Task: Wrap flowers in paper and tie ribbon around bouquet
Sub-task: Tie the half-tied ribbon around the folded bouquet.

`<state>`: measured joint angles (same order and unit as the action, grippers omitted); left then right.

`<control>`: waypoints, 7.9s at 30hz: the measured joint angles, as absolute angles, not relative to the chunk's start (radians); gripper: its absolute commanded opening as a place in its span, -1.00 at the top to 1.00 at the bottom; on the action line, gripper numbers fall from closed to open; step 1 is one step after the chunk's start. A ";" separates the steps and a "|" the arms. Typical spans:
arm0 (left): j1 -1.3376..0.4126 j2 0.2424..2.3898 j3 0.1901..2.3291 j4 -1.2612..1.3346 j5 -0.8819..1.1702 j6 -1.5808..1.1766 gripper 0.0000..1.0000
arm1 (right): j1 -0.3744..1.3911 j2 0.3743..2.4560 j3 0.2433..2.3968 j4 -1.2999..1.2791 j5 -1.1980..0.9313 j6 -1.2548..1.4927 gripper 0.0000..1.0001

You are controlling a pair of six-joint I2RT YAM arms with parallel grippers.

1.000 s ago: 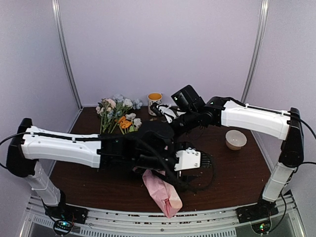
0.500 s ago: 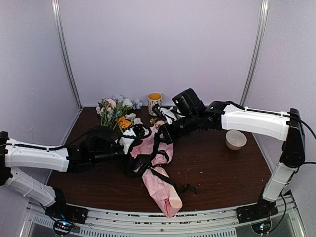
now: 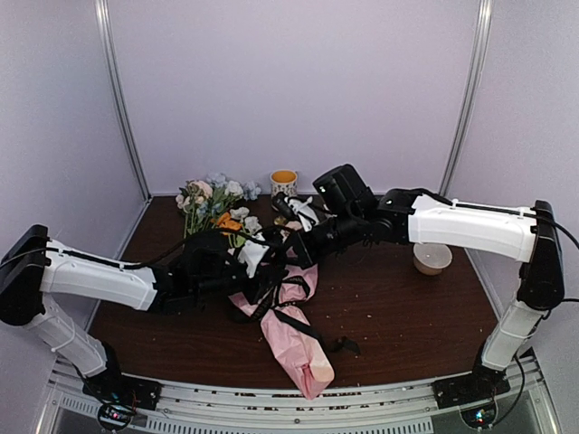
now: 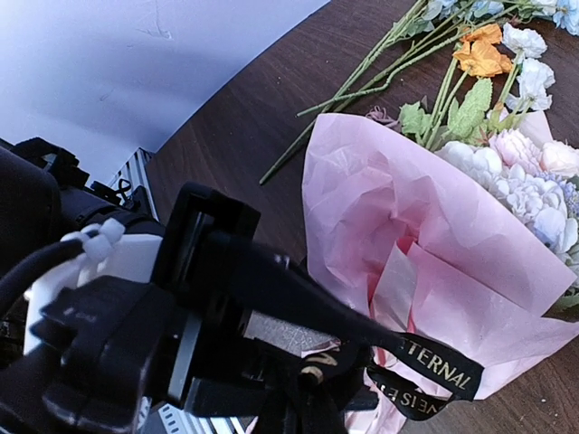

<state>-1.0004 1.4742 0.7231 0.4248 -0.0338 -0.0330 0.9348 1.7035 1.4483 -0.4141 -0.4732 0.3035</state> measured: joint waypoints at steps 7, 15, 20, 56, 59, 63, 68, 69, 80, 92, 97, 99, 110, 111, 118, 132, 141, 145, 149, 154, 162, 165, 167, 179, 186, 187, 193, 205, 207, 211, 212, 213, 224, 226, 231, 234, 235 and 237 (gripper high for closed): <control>-1.000 1.484 0.701 0.478 -0.024 -0.075 1.00 | 0.923 1.692 1.425 -0.410 -0.448 0.286 0.33; -0.994 1.478 0.633 0.533 -0.038 -0.144 1.00 | 0.849 1.701 1.317 -0.414 -0.376 0.279 0.25; -0.994 1.478 0.626 0.554 -0.042 -0.168 1.00 | 0.851 1.752 1.299 -0.410 -0.351 0.263 0.17; -0.967 1.462 0.528 0.683 0.015 -0.234 1.00 | 0.961 1.771 1.312 -0.385 -0.513 0.228 1.00; -0.964 1.461 0.525 0.695 0.016 -0.243 1.00 | 0.987 1.771 1.311 -0.385 -0.558 0.221 1.00; -0.949 1.461 0.524 0.703 0.016 -0.260 1.00 | 1.001 1.772 1.298 -0.384 -0.612 0.220 0.94; -0.929 1.462 0.524 0.705 0.020 -0.284 1.00 | 1.010 1.772 1.291 -0.408 -0.661 0.198 0.36; -0.928 1.462 0.524 0.704 0.019 -0.287 1.00 | 1.010 1.772 1.291 -0.419 -0.664 0.196 0.27; -0.923 1.472 0.524 0.667 0.022 -0.302 1.00 | 0.857 1.711 1.291 -0.488 -0.652 0.165 0.27; -0.922 1.475 0.526 0.647 0.021 -0.304 1.00 | 0.889 1.848 1.303 -0.430 -0.607 0.231 0.62; -0.921 1.478 0.526 0.639 0.022 -0.307 1.00 | 0.920 1.870 1.306 -0.363 -0.640 0.252 0.62; -0.921 1.478 0.526 0.635 0.022 -0.307 1.00 | 0.923 1.882 1.312 -0.338 -0.655 0.262 0.62; -0.913 1.478 0.526 0.634 0.025 -0.317 1.00 | 0.938 1.934 1.340 -0.309 -0.685 0.268 0.44; -0.912 1.478 0.526 0.634 0.025 -0.317 1.00 | 0.941 1.937 1.344 -0.308 -0.688 0.268 0.41; -0.908 1.483 0.526 0.633 0.028 -0.321 1.00 | 0.957 1.956 1.364 -0.302 -0.689 0.265 0.31; -0.898 1.483 0.526 0.634 0.038 -0.329 1.00 | 0.980 1.977 1.382 -0.323 -0.579 0.231 0.93; -0.893 1.483 0.526 0.634 0.041 -0.333 1.00 | 0.981 1.967 1.383 -0.340 -0.538 0.228 1.00; -0.889 1.483 0.526 0.634 0.044 -0.336 1.00 | 0.981 1.942 1.383 -0.349 -0.518 0.231 1.00; -0.889 1.483 0.526 0.634 0.045 -0.336 1.00 | 0.981 1.900 1.383 -0.348 -0.512 0.234 1.00; -0.889 1.485 0.526 0.634 0.049 -0.337 1.00 | 0.981 1.881 1.383 -0.347 -0.515 0.235 1.00; -0.883 1.489 0.526 0.634 0.049 -0.340 1.00 | 0.979 1.881 1.383 -0.348 -0.461 0.256 1.00; -0.882 1.489 0.526 0.634 0.048 -0.344 1.00 | 0.968 1.874 1.369 -0.332 -0.430 0.279 1.00; -0.882 1.488 0.526 0.629 0.042 -0.349 1.00 | 0.949 1.855 1.340 -0.319 -0.403 0.307 1.00; -0.882 1.452 0.601 0.332 0.015 -0.430 1.00 | 0.852 1.769 1.172 -0.232 -0.321 0.420 1.00; -0.882 1.363 0.602 0.139 0.019 -0.460 1.00 | 0.812 1.720 1.068 -0.212 -0.303 0.439 1.00; -0.882 1.346 0.600 0.116 0.023 -0.461 1.00 | 0.805 1.714 1.054 -0.210 -0.300 0.442 1.00; -0.882 1.311 0.567 0.028 0.018 -0.502 1.00 | 0.777 1.709 0.995 -0.192 -0.293 0.445 1.00; -0.882 1.321 0.494 -0.031 -0.008 -0.605 1.00 | 0.720 1.710 0.917 -0.128 -0.321 0.445 1.00; -0.882 1.308 0.490 -0.030 -0.012 -0.606 1.00 | 0.713 1.718 0.915 -0.113 -0.335 0.445 1.00; -0.878 1.305 0.469 -0.018 -0.022 -0.612 1.00 | 0.711 1.739 0.912 -0.089 -0.356 0.449 1.00; -0.875 1.307 0.463 -0.015 -0.022 -0.614 1.00 | 0.711 1.740 0.908 -0.087 -0.360 0.449 1.00; -0.869 1.311 0.457 -0.012 -0.023 -0.616 1.00 | 0.711 1.741 0.905 -0.085 -0.362 0.450 1.00; -0.860 1.315 0.426 0.021 -0.003 -0.604 -0.42 | 0.711 1.767 0.906 -0.078 -0.410 0.448 0.95; -0.858 1.229 0.405 -0.014 -0.035 -0.609 -0.51 | 0.712 1.767 0.910 -0.081 -0.419 0.445 0.78; -0.857 1.058 0.406 -0.158 -0.133 -0.639 -0.64 | 0.718 1.767 0.935 -0.110 -0.426 0.441 0.57; -0.857 1.011 0.425 -0.264 -0.190 -0.647 -0.75 | 0.719 1.761 0.959 -0.147 -0.408 0.434 0.50; -0.857 0.999 0.432 -0.294 -0.208 -0.648 -0.76 | 0.719 1.753 0.963 -0.157 -0.398 0.432 0.49; -0.857 0.981 0.458 -0.369 -0.248 -0.646 -0.77 | 0.719 1.728 0.965 -0.175 -0.382 0.430 0.45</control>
